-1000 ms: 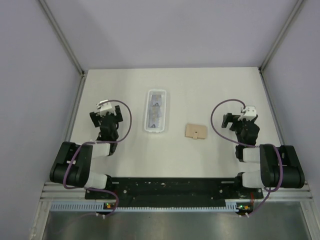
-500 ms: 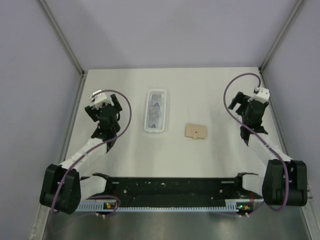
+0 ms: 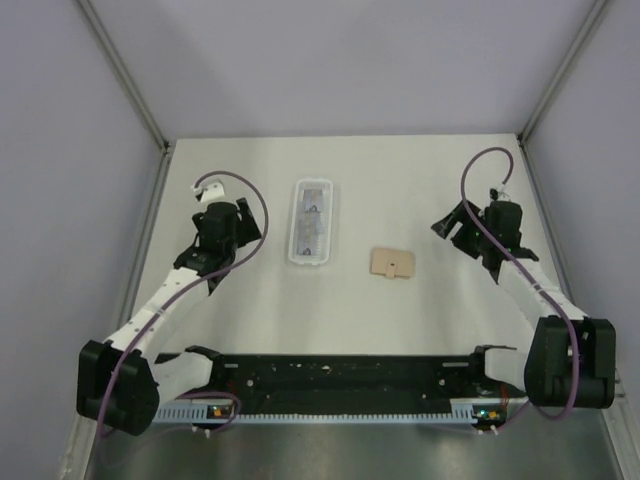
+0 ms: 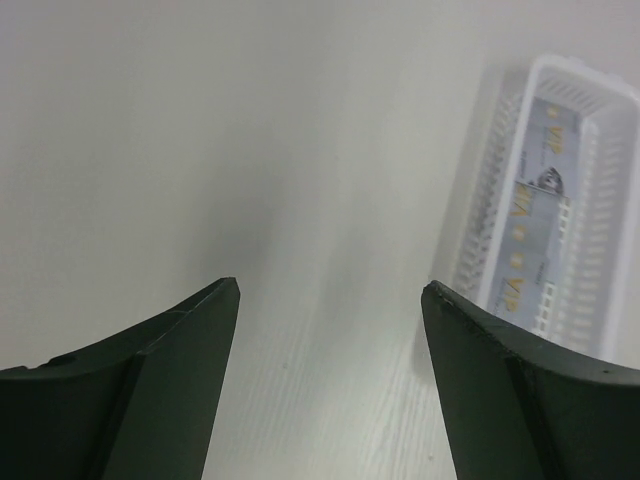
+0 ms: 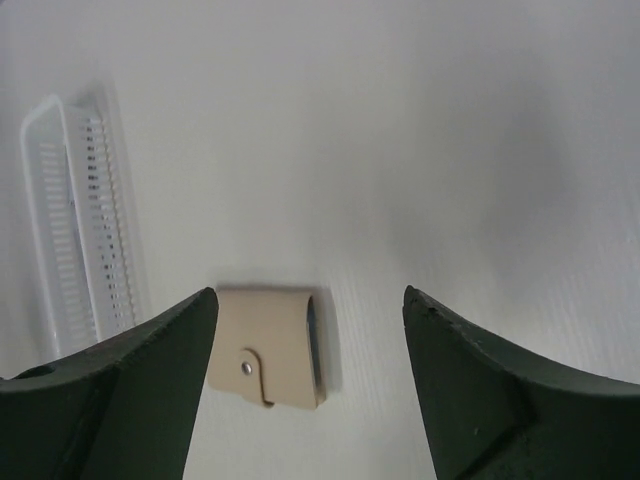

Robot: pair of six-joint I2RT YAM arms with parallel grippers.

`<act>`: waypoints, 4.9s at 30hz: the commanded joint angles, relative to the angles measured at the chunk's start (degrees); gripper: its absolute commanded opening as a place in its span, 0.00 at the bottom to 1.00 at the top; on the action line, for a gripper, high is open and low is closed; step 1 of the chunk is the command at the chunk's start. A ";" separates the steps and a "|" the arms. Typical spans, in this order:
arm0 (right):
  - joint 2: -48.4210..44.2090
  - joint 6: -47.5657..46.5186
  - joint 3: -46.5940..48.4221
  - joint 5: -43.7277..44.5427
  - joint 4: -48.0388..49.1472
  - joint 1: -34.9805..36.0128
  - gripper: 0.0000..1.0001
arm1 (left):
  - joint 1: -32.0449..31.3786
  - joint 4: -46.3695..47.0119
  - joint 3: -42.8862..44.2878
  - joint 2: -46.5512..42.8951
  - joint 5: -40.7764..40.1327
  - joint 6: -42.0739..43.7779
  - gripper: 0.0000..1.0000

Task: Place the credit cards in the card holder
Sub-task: Open the card holder at the center of the board.

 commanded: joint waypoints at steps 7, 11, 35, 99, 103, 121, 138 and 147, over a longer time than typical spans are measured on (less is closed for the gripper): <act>-4.50 10.19 -13.81 -11.04 2.31 4.70 0.68 | -14.02 -1.69 3.13 -2.27 5.69 -1.92 0.80; -5.64 11.86 -17.60 -11.83 5.92 4.79 0.67 | -18.24 -0.37 3.75 -0.24 5.86 -2.28 0.79; 8.24 18.99 -24.64 -19.47 32.11 4.79 0.34 | -22.03 2.36 5.07 3.01 8.50 -1.84 0.79; 14.67 -2.57 11.85 -6.04 -13.52 19.20 0.52 | -22.73 12.11 2.43 4.15 34.43 8.88 0.78; 8.61 5.61 2.89 -4.36 -6.74 19.20 0.44 | -23.34 11.85 5.32 7.39 32.50 9.24 0.75; -4.67 10.11 -11.19 0.74 -5.41 20.17 0.06 | -29.32 3.59 22.38 33.06 17.56 11.17 0.00; 1.39 13.36 -11.98 -0.58 -0.40 22.72 0.00 | -31.25 -13.53 37.75 48.18 10.87 8.98 0.00; 1.74 13.89 -11.54 0.21 -0.93 22.63 0.00 | -32.57 -19.44 36.45 49.86 13.86 3.27 0.00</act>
